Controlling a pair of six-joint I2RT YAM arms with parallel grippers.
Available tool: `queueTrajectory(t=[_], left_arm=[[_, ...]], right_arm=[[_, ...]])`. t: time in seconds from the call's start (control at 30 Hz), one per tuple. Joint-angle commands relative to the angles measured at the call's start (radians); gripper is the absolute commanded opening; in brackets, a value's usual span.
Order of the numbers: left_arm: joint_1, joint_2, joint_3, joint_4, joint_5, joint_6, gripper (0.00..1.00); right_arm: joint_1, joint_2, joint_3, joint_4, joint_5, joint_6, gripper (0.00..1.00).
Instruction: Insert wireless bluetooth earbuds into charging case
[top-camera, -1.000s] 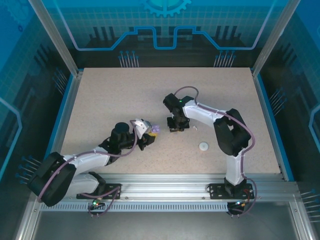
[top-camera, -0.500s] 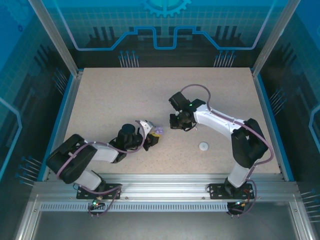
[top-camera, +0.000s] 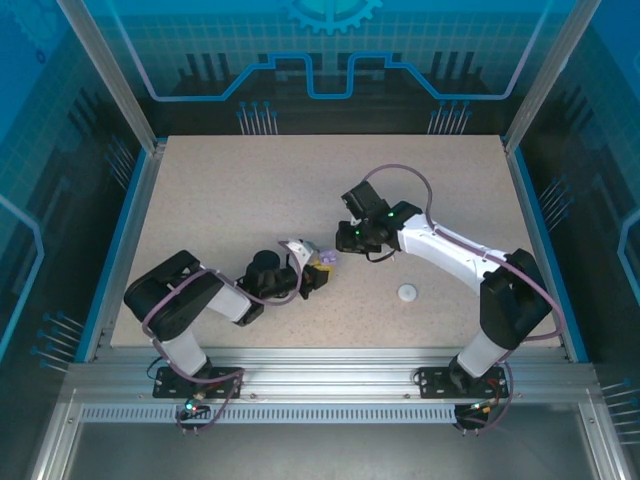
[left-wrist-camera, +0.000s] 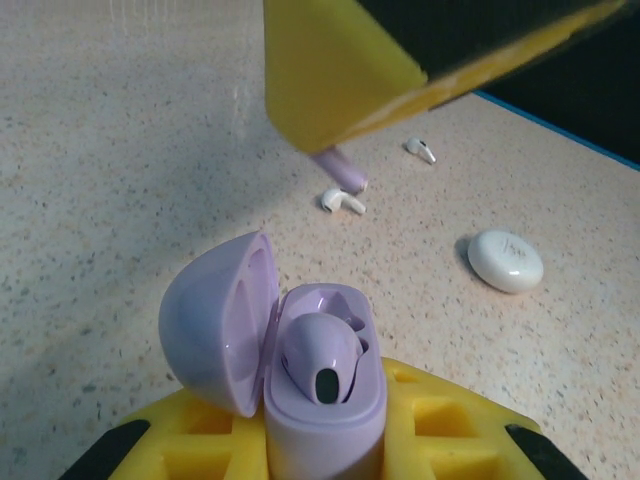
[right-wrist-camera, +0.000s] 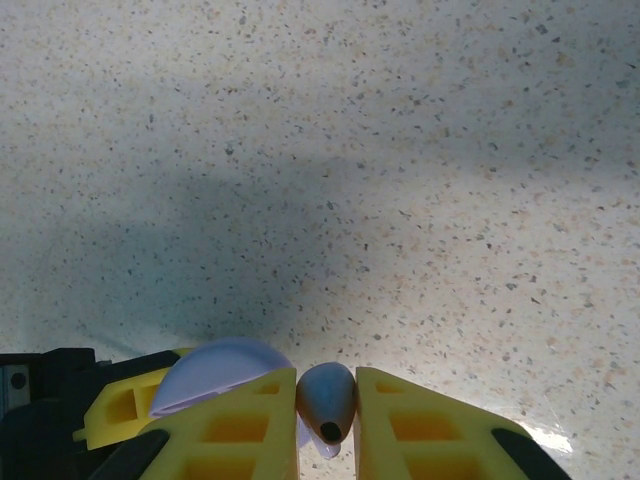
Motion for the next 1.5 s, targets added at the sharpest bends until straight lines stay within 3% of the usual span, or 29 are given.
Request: queueTrajectory(t=[0.0, 0.57, 1.47], left_arm=[[-0.007, 0.02, 0.033, 0.104, -0.006, -0.04, 0.1], [-0.007, 0.082, 0.068, 0.225, -0.033, -0.128, 0.1], [-0.007, 0.016, 0.081, 0.226, -0.062, -0.126, 0.1]], right_arm=[[0.016, -0.025, -0.008, 0.031, -0.017, 0.021, 0.18], [0.042, -0.059, -0.037, 0.111, 0.016, 0.045, 0.18], [0.045, -0.147, -0.135, 0.154, 0.029, 0.042, 0.18]])
